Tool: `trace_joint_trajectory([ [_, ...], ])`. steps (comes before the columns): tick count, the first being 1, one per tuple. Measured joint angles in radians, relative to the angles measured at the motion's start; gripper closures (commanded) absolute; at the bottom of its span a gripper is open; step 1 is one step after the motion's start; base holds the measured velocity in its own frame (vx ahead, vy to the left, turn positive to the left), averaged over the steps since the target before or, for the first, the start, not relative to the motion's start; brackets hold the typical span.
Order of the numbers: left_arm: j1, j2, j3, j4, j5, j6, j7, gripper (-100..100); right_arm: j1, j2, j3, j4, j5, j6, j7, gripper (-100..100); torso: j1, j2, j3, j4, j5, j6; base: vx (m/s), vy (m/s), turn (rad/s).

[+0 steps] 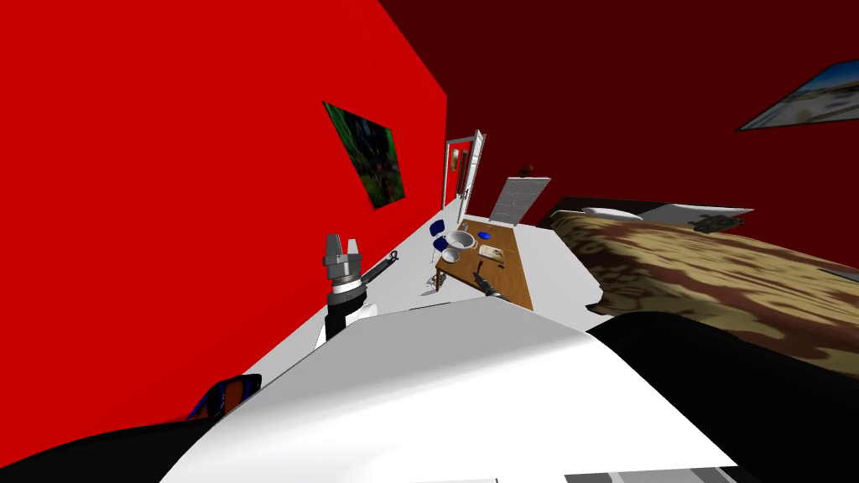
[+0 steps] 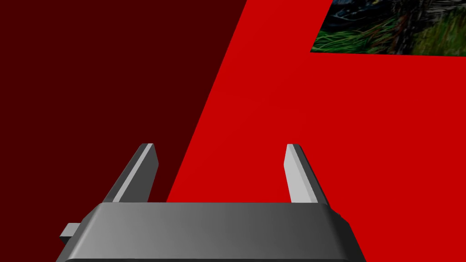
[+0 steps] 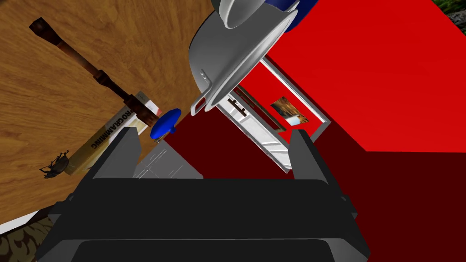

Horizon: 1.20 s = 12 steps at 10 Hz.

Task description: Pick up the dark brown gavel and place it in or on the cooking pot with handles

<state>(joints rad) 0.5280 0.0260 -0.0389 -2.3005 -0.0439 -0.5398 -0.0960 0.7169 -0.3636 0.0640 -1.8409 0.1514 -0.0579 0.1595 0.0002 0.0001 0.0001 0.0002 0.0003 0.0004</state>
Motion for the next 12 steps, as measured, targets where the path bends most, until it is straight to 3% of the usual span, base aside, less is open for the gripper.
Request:
trace_joint_trajectory([
  [6, 0.000, 0.000, 0.000, 0.000, 0.000, 0.000, 0.000, 0, 0.000, -0.002, 0.000, 0.000, -0.001, 0.001, -0.001, -100, -0.001, 0.001, 0.000, 0.000, 0.000, 0.000, 0.006, 0.001, 0.024],
  [12, 0.000, 0.000, 0.000, 0.000, 0.000, 0.000, 0.000, 0, -0.023, -0.123, 0.106, 0.088, -0.028, 0.109, -0.002, -100, -0.003, -0.002, -0.001, 0.000, -0.001, 0.000, 0.041, -0.025, 0.123],
])
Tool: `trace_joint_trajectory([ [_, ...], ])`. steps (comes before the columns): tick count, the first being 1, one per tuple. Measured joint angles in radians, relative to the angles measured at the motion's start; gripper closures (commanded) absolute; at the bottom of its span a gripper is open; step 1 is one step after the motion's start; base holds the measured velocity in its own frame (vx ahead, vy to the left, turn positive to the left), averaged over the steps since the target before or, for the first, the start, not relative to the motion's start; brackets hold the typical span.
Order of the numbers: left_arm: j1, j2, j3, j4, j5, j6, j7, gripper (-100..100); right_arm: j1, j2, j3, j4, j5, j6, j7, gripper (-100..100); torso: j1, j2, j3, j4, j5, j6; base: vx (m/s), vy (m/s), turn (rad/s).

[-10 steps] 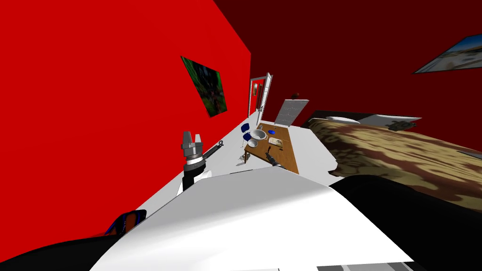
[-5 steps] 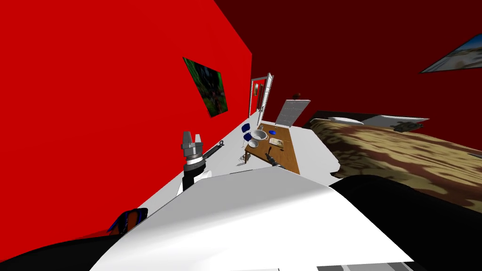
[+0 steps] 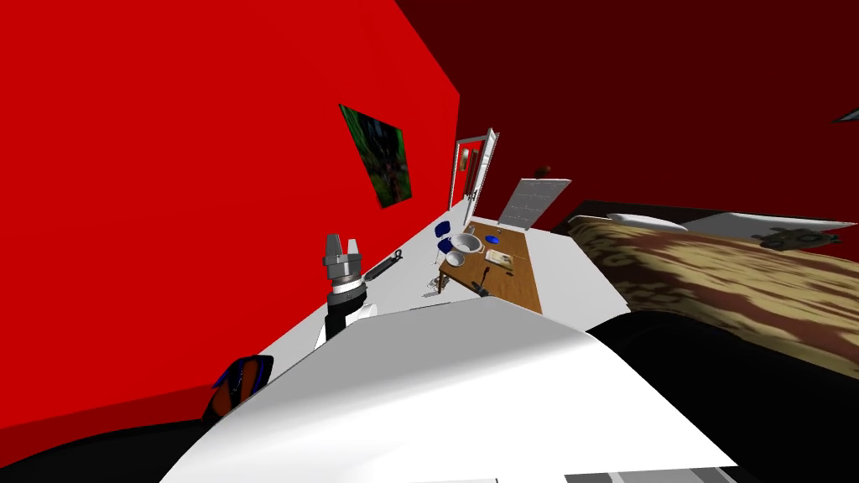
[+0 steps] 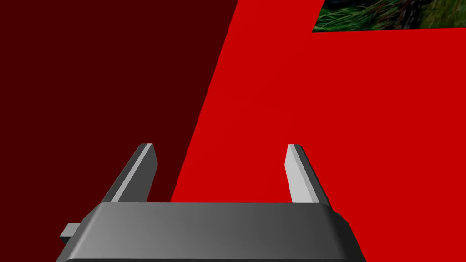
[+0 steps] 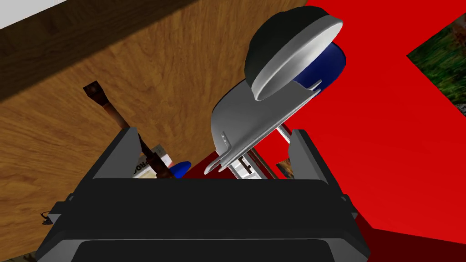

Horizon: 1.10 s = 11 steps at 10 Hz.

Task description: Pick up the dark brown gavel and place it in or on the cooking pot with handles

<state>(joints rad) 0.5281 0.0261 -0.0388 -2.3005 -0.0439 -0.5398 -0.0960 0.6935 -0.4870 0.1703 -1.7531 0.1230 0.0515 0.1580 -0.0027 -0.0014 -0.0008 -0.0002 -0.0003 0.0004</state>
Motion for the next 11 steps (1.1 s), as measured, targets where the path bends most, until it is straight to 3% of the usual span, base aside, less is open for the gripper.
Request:
trace_joint_trajectory([
  [6, 0.000, 0.000, 0.000, 0.000, 0.000, 0.000, 0.000, 0, -0.012, -0.097, 0.065, 0.089, -0.025, 0.079, 0.000, -100, 0.002, -0.001, 0.000, 0.000, 0.000, 0.000, 0.034, -0.005, 0.086],
  [8, 0.000, 0.000, 0.000, 0.000, 0.000, 0.000, 0.000, 0, -0.022, -0.112, 0.063, 0.163, -0.019, 0.088, 0.011, -100, 0.004, -0.003, -0.002, -0.001, 0.001, 0.000, 0.076, 0.032, 0.073],
  [11, 0.000, 0.000, 0.000, 0.000, 0.000, 0.000, 0.000, 0, -0.010, -0.131, 0.038, 0.190, -0.005, 0.134, 0.032, -100, 0.005, -0.003, -0.001, -0.001, 0.001, 0.000, 0.069, 0.041, 0.067],
])
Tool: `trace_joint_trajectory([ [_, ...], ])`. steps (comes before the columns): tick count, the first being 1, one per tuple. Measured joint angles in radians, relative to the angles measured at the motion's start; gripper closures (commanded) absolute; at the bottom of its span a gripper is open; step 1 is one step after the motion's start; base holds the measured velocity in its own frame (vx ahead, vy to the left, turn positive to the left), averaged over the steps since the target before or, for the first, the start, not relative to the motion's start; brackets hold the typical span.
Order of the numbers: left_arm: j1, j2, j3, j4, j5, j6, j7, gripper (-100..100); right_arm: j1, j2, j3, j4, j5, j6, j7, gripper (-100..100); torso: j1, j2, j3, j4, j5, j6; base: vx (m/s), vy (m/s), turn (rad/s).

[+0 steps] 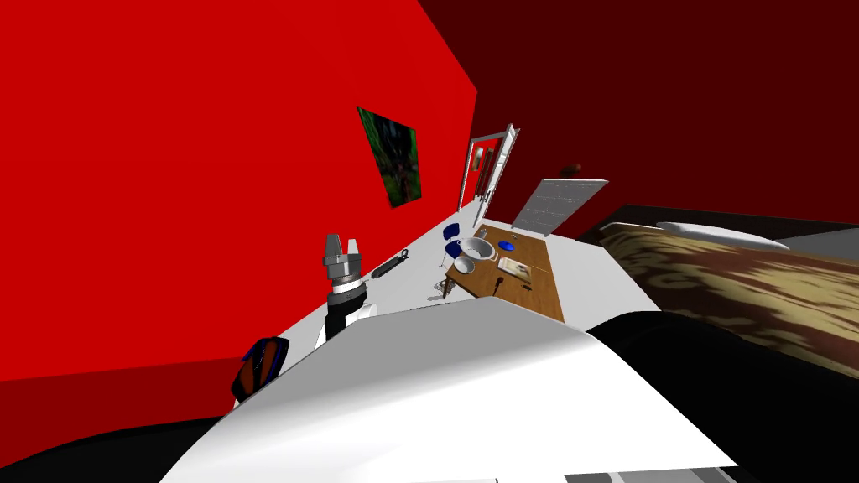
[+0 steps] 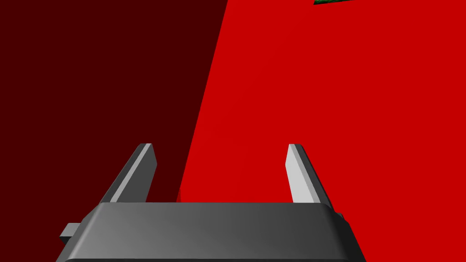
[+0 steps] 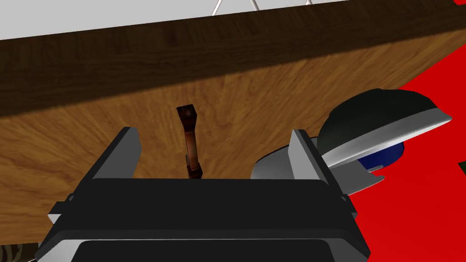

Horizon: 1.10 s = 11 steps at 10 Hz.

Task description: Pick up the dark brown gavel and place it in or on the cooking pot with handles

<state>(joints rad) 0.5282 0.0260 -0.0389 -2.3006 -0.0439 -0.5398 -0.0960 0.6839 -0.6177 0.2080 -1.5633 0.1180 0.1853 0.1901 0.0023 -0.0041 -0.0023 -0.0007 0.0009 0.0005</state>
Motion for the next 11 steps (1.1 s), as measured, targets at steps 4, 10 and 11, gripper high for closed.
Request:
trace_joint_trajectory([
  [4, 0.000, 0.000, 0.000, 0.000, 0.000, 0.000, 0.000, 0, -0.018, -0.021, -0.031, 0.089, 0.008, 0.008, 0.016, -100, 0.000, 0.000, 0.000, 0.000, 0.000, 0.000, 0.079, 0.047, 0.078],
  [10, 0.000, 0.000, 0.000, 0.000, 0.000, 0.000, 0.000, 0, -0.020, -0.044, -0.112, 0.216, 0.045, 0.049, 0.059, -100, 0.000, 0.002, 0.001, 0.000, 0.000, 0.000, 0.074, 0.050, 0.063],
  [11, 0.000, 0.000, 0.000, 0.000, 0.000, 0.000, 0.000, 0, -0.027, -0.047, -0.120, 0.239, 0.048, 0.051, 0.064, -100, 0.000, 0.002, 0.001, 0.000, 0.000, 0.000, 0.072, 0.047, 0.098],
])
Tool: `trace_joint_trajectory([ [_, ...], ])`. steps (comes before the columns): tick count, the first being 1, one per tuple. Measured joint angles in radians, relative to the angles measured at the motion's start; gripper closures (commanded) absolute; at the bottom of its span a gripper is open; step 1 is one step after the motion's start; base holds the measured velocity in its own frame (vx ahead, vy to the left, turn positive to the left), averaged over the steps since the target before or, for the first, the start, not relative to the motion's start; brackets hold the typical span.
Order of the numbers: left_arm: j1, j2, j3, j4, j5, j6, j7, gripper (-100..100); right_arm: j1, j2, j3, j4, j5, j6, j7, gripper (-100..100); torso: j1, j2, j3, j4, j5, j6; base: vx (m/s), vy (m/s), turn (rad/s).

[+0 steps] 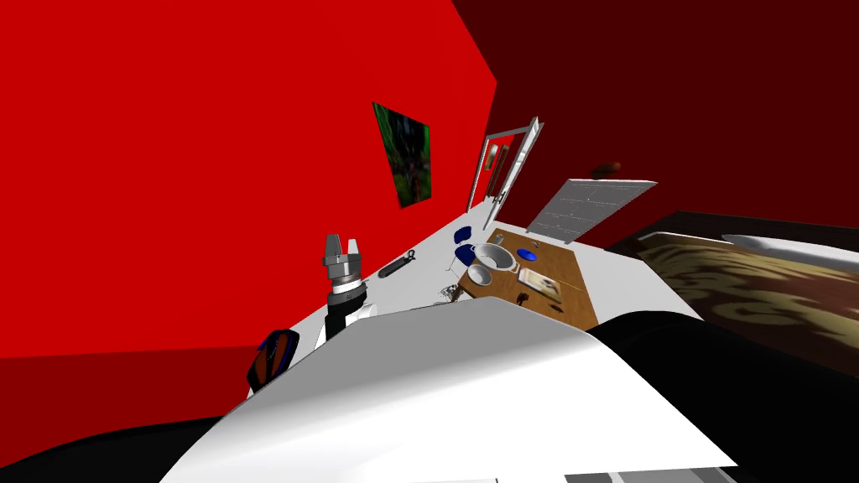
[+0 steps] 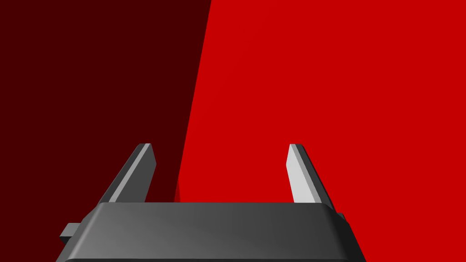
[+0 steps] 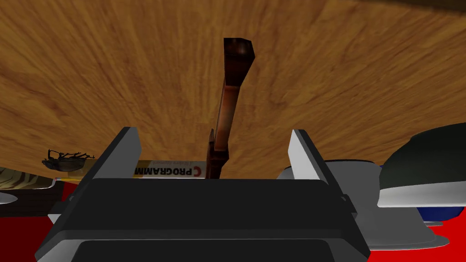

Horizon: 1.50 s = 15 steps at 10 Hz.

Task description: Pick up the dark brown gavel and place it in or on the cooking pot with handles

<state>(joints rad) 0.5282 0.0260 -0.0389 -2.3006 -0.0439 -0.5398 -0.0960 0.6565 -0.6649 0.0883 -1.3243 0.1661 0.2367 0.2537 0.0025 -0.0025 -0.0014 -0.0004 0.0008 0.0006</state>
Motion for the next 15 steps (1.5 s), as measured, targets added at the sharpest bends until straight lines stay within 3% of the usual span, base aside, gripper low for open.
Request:
trace_joint_trajectory([
  [1, 0.000, 0.000, 0.000, 0.000, 0.000, 0.000, 0.000, 0, -0.009, -0.010, -0.008, 0.027, 0.000, 0.003, 0.005, -100, 0.000, -0.001, -0.001, 0.000, 0.000, 0.000, 0.028, 0.020, 0.010],
  [2, 0.000, 0.000, 0.000, 0.000, 0.000, 0.000, 0.000, 0, -0.010, -0.011, -0.009, 0.030, 0.000, 0.004, 0.006, 0, -0.001, 0.001, 0.001, 0.000, 0.000, 0.000, 0.000, 0.000, 0.000],
  [3, 0.000, 0.000, 0.000, 0.000, 0.000, 0.000, 0.000, 0, -0.010, -0.011, -0.009, 0.030, 0.000, 0.004, 0.006, -100, -0.002, 0.003, 0.002, 0.001, 0.000, 0.000, -0.007, -0.010, 0.039],
  [7, 0.000, 0.000, 0.000, 0.000, 0.000, 0.000, 0.000, 0, -0.077, 0.029, -0.014, 0.129, 0.022, -0.020, 0.012, -100, -0.004, 0.005, 0.003, 0.001, -0.001, 0.000, -0.015, -0.016, 0.049],
  [8, 0.000, 0.000, 0.000, 0.000, 0.000, 0.000, 0.000, 0, -0.078, 0.030, -0.014, 0.132, 0.024, -0.022, 0.013, 100, -0.003, 0.004, 0.003, 0.001, -0.001, 0.000, 0.000, 0.000, 0.000],
  [12, 0.000, 0.000, 0.000, 0.000, 0.000, 0.000, 0.000, 0, -0.078, 0.030, -0.015, 0.132, 0.023, -0.021, 0.012, 100, -0.003, 0.004, 0.002, 0.001, -0.001, 0.000, 0.000, 0.000, 0.000],
  [13, 0.000, 0.000, 0.000, 0.000, 0.000, 0.000, 0.000, 0, -0.078, 0.030, -0.015, 0.132, 0.023, -0.021, 0.012, 0, -0.003, 0.004, 0.002, 0.001, -0.002, 0.000, 0.000, 0.000, 0.000],
  [14, 0.000, 0.000, 0.000, 0.000, 0.000, 0.000, 0.000, 0, -0.078, 0.030, -0.015, 0.132, 0.023, -0.021, 0.012, 100, -0.003, 0.004, 0.002, 0.001, -0.002, 0.000, 0.011, 0.009, -0.057],
  [15, 0.000, 0.000, 0.000, 0.000, 0.000, 0.000, 0.000, 0, -0.069, 0.025, -0.014, 0.118, 0.020, -0.018, 0.012, 100, -0.002, 0.004, 0.002, 0.001, -0.001, 0.000, 0.016, 0.019, -0.056],
])
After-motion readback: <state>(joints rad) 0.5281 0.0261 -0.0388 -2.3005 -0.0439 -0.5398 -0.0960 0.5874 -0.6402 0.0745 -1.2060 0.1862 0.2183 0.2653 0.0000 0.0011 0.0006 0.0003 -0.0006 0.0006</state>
